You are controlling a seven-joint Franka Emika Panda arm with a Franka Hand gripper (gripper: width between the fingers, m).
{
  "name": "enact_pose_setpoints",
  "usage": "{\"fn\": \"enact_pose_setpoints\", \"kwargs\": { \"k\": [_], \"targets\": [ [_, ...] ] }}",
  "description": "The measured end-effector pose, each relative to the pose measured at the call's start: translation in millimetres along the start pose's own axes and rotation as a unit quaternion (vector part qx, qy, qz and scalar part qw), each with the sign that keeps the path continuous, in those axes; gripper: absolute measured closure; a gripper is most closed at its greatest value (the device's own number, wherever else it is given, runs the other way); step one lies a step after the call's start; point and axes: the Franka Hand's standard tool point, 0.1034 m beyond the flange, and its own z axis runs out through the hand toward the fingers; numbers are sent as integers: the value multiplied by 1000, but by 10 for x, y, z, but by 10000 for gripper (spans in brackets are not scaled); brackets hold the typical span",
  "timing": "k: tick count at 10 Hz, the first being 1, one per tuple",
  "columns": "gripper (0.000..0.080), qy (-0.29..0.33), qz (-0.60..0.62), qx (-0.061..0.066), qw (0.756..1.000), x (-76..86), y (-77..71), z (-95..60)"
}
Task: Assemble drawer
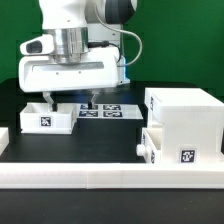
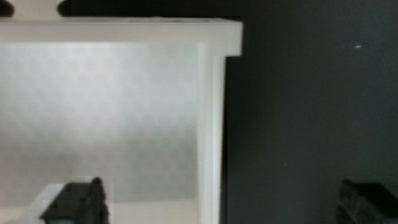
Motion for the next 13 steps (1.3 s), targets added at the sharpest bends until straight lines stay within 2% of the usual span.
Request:
{"fn": "enact_pose_setpoints", "kwargs": {
  "k": [3, 7, 9, 10, 11, 12, 13],
  "targets": [
    [150, 14, -4, -5, 1000, -113, 71, 181],
    [150, 25, -15, -8, 1000, -142, 81, 233],
    [413, 25, -17, -9, 1000, -140, 83, 234],
    [413, 25, -17, -9, 999, -133, 84, 233],
    [598, 26, -18, -9, 999, -128, 79, 232],
    [722, 26, -22, -8, 999, -122, 49, 233],
    [722, 27, -25, -8, 999, -105, 29, 225]
  ]
}}
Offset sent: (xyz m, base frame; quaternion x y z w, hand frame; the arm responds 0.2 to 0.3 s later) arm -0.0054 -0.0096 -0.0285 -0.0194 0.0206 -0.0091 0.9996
